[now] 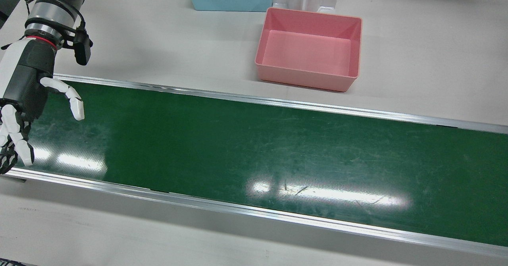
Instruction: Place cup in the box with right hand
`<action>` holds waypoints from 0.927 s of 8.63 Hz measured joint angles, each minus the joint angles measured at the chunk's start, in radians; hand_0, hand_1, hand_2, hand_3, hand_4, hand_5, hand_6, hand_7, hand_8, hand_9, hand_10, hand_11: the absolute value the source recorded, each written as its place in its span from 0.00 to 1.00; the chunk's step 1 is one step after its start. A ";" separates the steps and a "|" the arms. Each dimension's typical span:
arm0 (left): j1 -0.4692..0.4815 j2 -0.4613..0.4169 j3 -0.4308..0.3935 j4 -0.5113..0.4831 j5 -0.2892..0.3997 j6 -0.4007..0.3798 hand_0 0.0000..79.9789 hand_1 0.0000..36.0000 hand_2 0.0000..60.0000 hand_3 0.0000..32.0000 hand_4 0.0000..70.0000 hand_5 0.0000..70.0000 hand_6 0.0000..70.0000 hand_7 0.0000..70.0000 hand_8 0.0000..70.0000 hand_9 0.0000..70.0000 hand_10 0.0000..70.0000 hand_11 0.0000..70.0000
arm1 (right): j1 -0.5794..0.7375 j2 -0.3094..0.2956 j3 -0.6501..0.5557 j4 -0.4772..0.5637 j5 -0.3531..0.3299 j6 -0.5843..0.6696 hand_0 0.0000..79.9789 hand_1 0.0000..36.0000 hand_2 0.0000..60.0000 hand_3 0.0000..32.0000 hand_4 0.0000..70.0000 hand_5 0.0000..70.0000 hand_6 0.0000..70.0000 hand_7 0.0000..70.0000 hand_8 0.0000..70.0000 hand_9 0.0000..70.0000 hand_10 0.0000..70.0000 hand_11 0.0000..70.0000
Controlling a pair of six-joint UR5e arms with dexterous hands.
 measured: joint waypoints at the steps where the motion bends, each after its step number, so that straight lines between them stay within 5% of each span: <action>1: 0.000 0.000 0.000 0.000 0.000 0.000 0.00 0.00 0.00 0.00 0.00 0.00 0.00 0.00 0.00 0.00 0.00 0.00 | -0.010 -0.004 -0.001 -0.001 0.000 -0.004 0.65 0.80 0.47 0.00 0.00 0.10 0.01 0.00 0.00 0.00 0.00 0.00; 8: 0.000 0.000 0.000 -0.001 0.000 0.000 0.00 0.00 0.00 0.00 0.00 0.00 0.00 0.00 0.00 0.00 0.00 0.00 | -0.045 -0.046 0.117 -0.025 0.043 -0.109 0.65 0.77 0.44 0.00 0.00 0.10 0.02 0.00 0.00 0.00 0.00 0.00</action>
